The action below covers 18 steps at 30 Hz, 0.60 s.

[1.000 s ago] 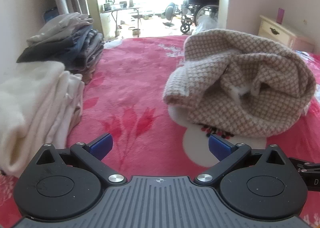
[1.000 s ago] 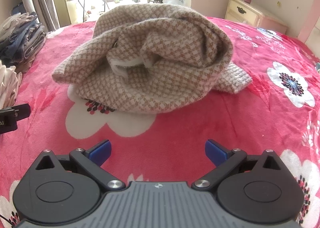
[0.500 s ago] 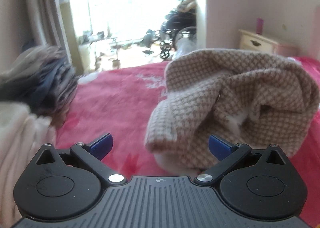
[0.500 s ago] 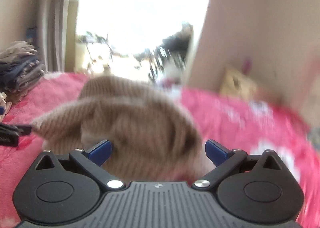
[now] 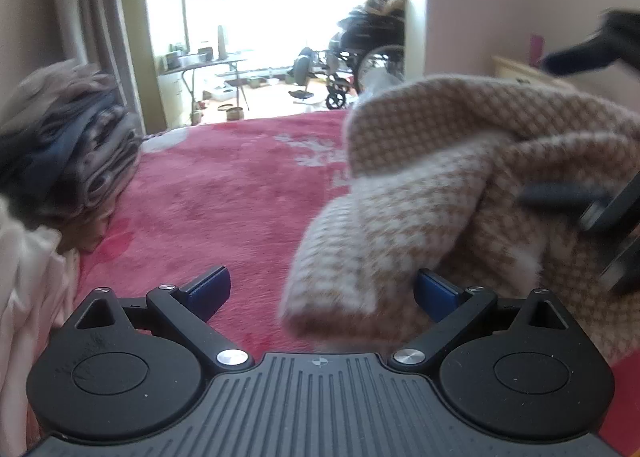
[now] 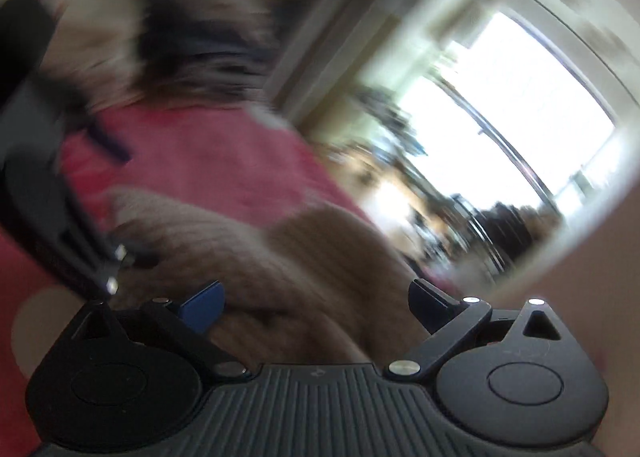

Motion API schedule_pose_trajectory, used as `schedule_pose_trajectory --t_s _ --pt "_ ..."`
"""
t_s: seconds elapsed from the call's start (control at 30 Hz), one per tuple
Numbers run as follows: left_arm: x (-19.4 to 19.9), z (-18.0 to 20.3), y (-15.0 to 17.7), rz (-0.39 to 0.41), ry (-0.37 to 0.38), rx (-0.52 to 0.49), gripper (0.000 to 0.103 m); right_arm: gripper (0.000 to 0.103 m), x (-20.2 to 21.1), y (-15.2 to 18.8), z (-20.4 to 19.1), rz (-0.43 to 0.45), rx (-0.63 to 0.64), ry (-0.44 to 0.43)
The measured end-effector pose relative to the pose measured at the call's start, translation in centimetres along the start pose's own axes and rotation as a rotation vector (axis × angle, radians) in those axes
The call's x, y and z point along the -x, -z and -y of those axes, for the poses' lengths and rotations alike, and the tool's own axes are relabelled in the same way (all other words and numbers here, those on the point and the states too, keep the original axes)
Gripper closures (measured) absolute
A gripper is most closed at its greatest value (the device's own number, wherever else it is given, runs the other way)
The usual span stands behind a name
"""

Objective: Fold clothes
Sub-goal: 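Grasp the cardigan edge with the right gripper and lift it up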

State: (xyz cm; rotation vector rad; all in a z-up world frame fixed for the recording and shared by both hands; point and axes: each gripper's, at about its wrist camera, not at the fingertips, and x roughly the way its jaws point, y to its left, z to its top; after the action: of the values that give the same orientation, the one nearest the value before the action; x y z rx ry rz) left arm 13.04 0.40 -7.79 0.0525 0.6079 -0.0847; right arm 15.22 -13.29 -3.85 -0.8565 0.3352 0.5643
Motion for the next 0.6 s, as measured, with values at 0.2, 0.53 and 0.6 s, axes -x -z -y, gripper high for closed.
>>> schedule_pose_trajectory --t_s 0.2,0.53,0.6 --pt "1.0 -1.4 0.1 0.046 0.017 0.007 0.002 0.003 -3.9 -0.6 -1.8 -0.025 0.078 -0.053" --pt "3.3 -3.7 -0.8 0.115 0.072 0.113 0.0 0.08 -7.6 -1.2 -1.5 -0.078 -0.057 -0.089" --pt "3.7 -3.9 -1.0 0.123 0.095 0.129 0.0 0.089 -4.4 -0.7 0.5 -0.022 -0.169 -0.064"
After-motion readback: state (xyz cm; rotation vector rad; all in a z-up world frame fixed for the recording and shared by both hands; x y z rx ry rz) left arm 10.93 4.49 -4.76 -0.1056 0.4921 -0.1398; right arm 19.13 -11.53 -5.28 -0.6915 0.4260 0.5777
